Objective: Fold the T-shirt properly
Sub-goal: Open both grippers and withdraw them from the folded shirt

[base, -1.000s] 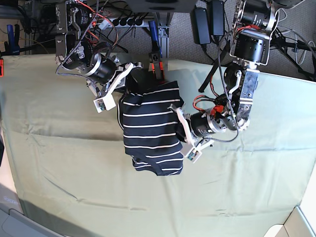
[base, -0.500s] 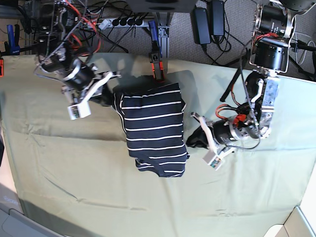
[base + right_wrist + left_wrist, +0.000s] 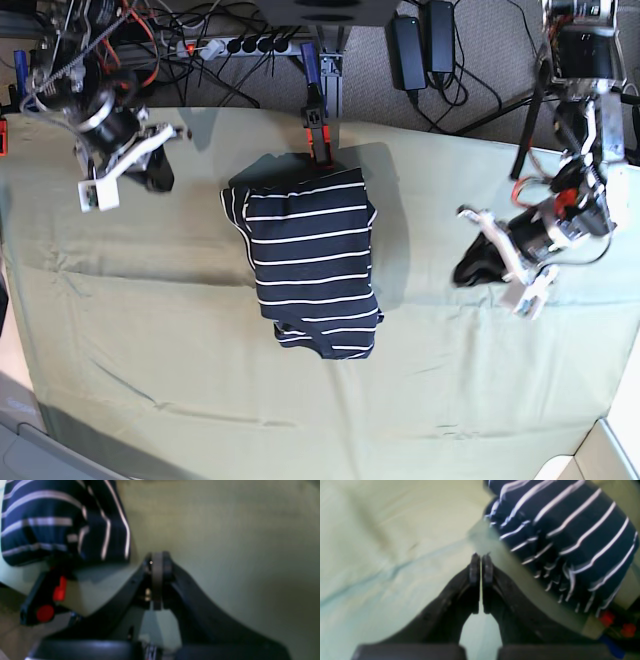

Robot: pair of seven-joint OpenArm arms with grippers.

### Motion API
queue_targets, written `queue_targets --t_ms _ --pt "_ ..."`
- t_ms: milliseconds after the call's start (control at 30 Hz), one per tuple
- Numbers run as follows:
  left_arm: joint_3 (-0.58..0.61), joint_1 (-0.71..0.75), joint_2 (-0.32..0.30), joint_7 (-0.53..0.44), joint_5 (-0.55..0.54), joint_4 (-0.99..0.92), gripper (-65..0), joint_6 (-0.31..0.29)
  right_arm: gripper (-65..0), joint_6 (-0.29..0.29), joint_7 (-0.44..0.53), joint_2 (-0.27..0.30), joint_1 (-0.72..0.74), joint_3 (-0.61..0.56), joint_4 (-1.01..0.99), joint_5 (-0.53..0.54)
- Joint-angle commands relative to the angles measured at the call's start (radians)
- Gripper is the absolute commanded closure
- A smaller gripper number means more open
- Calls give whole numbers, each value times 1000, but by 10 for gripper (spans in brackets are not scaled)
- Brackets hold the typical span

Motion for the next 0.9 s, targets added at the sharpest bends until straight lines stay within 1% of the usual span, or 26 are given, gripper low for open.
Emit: queue_targets --t_ms 0,133,367,533,633,867 --pt "-27 14 -17 -21 -25 36 -14 -15 0 19 19 8 -9 12 28 15" --pt "-128 117 -42 5 -92 97 -14 -15 0 19 18 8 -60 26 59 15" --pt "-303 314 -50 41 -135 209 -14 -15 0 19 5 8 -167 28 72 49" --pt "-403 468 -49 54 -159 232 -14 -15 0 19 4 8 -260 29 72 56" --pt "-436 549 -49 54 -162 232 -14 -15 0 19 5 8 -306 29 72 56" --pt "-438 719 -41 54 -160 207 -14 -15 0 18 5 8 -432 28 71 56"
